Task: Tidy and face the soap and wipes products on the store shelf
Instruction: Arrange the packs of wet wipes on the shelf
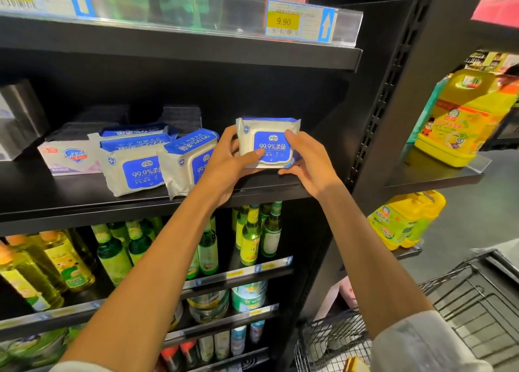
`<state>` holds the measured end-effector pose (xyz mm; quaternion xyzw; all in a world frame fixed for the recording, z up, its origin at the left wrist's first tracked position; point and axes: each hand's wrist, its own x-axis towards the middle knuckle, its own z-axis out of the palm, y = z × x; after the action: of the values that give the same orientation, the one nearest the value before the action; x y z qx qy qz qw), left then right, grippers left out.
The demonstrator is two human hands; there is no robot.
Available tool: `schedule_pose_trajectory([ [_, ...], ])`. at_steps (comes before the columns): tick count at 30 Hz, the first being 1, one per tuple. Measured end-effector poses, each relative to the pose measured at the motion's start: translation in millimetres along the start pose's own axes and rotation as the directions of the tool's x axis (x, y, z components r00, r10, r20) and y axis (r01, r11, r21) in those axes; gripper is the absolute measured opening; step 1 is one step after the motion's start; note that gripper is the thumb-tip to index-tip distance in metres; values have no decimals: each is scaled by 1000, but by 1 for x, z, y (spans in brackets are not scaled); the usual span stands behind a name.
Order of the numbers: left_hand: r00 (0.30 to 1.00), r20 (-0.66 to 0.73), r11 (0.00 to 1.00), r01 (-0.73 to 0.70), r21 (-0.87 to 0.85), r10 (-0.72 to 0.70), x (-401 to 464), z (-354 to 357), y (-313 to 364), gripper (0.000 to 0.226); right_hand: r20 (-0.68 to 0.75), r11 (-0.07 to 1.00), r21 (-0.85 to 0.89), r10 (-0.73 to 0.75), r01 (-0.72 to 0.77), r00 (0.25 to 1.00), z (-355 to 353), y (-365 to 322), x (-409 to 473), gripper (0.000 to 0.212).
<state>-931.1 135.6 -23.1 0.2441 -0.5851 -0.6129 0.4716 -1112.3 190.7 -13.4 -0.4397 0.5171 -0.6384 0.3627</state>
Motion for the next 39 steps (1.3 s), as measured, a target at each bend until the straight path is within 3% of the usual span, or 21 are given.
schedule_pose_trajectory([
  [11,1000,23,998,21,-63,-20,-3,2,6,50,1,992,-2,-129,129,992,-4,6,-1,41],
  [21,1000,-25,998,-10,-54,9,0,0,2,49,55,996,20,-87,86,995,-1,4,-1,38],
  [24,1000,-25,999,-19,-45,18,0,0,2,49,51,996,43,-74,72,996,1,1,-4,48],
  [33,998,47,999,-46,6,45,-1,-1,0,59,-19,991,83,-101,102,995,-3,7,-1,21],
  [39,997,71,999,19,-42,-16,-1,0,4,75,-7,987,40,-154,154,988,-5,8,0,22],
])
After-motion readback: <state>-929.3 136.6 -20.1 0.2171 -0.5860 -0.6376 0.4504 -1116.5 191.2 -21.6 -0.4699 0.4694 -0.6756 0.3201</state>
